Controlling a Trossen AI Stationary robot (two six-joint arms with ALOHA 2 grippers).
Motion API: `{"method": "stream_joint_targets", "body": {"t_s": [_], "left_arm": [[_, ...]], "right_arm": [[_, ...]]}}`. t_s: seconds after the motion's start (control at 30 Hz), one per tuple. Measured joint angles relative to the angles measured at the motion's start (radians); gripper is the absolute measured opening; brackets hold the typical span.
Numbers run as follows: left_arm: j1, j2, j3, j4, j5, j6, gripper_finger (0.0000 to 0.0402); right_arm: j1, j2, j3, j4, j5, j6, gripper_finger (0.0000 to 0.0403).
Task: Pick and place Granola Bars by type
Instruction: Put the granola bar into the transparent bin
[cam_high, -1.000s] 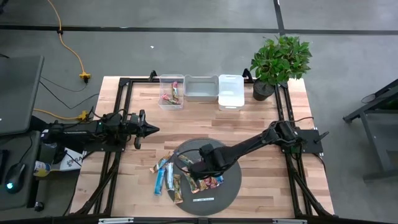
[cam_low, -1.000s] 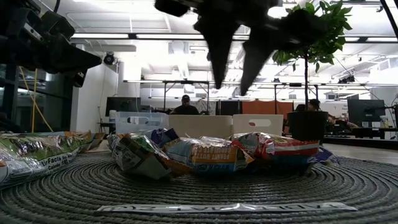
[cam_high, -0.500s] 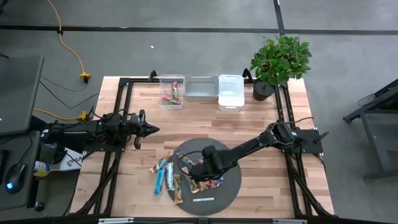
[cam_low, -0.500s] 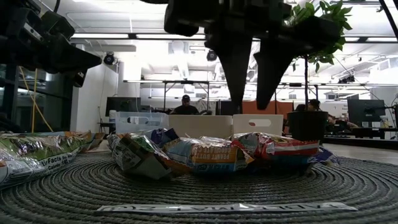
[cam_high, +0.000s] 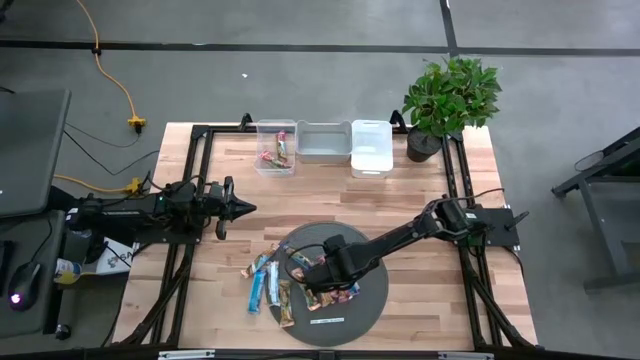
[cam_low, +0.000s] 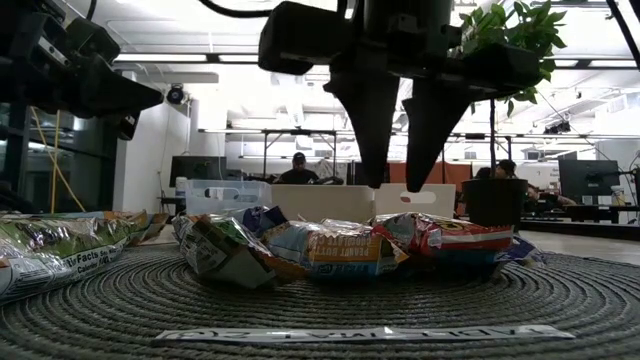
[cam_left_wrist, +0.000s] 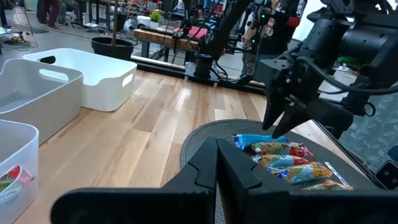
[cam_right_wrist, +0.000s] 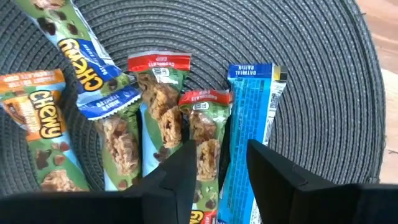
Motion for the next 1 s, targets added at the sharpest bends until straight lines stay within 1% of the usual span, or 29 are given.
{"method": "stream_joint_targets", "body": {"t_s": [0.13, 0.23, 0.33, 0.37, 0.47, 0.53, 0.87, 1.0], "left_arm": [[0.000, 0.000, 0.000, 0.000, 0.000, 0.000, 0.0000], [0.000, 0.000, 0.000, 0.000, 0.000, 0.000, 0.0000], [0.000, 0.000, 0.000, 0.000, 0.000, 0.000, 0.0000], [0.000, 0.000, 0.000, 0.000, 0.000, 0.000, 0.0000], [0.000, 0.000, 0.000, 0.000, 0.000, 0.000, 0.0000], [0.000, 0.000, 0.000, 0.000, 0.000, 0.000, 0.0000], [0.000, 0.000, 0.000, 0.000, 0.000, 0.000, 0.0000], [0.000, 0.000, 0.000, 0.000, 0.000, 0.000, 0.0000]], "right_arm": [[-0.004, 0.000, -0.002, 0.019, -0.020, 0.017, 0.0124], [-0.011, -0.002, -0.063, 0.092, -0.088, 0.032, 0.0124], [-0.016, -0.002, -0.146, 0.236, -0.201, 0.034, 0.0124], [-0.016, -0.002, -0.180, 0.297, -0.219, 0.034, 0.0124], [-0.016, -0.010, -0.236, 0.432, -0.231, 0.059, 0.0124], [-0.015, -0.011, -0.254, 0.480, -0.232, 0.070, 0.0124], [-0.016, -0.010, -0.257, 0.454, -0.216, 0.052, 0.0123], [-0.017, -0.012, -0.258, 0.447, -0.216, 0.040, 0.0106]]}}
